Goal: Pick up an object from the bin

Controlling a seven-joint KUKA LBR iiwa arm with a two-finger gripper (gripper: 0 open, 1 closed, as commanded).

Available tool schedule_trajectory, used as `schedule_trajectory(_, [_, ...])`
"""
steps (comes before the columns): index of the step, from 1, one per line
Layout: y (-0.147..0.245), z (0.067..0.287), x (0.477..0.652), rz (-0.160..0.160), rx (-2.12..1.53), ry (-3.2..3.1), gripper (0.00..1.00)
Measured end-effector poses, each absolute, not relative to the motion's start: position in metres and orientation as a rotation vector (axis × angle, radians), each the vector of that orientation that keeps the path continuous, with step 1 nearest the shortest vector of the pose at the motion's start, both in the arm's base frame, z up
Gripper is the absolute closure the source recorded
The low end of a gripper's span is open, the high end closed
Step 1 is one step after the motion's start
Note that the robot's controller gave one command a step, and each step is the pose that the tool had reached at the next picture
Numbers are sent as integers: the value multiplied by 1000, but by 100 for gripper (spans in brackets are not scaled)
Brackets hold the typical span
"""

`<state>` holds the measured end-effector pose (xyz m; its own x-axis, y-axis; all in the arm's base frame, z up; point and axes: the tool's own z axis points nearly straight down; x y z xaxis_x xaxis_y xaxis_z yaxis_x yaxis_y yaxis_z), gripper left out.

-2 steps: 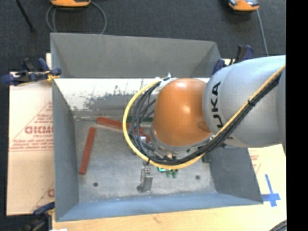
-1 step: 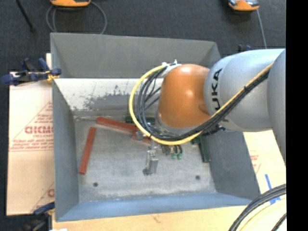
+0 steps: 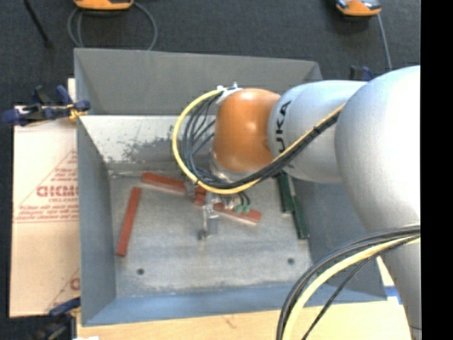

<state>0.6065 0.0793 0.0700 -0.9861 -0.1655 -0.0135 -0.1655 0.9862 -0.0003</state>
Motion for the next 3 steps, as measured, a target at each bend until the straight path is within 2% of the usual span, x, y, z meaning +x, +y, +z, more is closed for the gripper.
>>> schedule_trajectory(1, [132,72,642,5,-234,3125,0])
schedule_trajectory(2, [130,76,644,8,-224,3115,100])
schedule_trajectory(3, [124,182,624,-2,-987,2971,100])
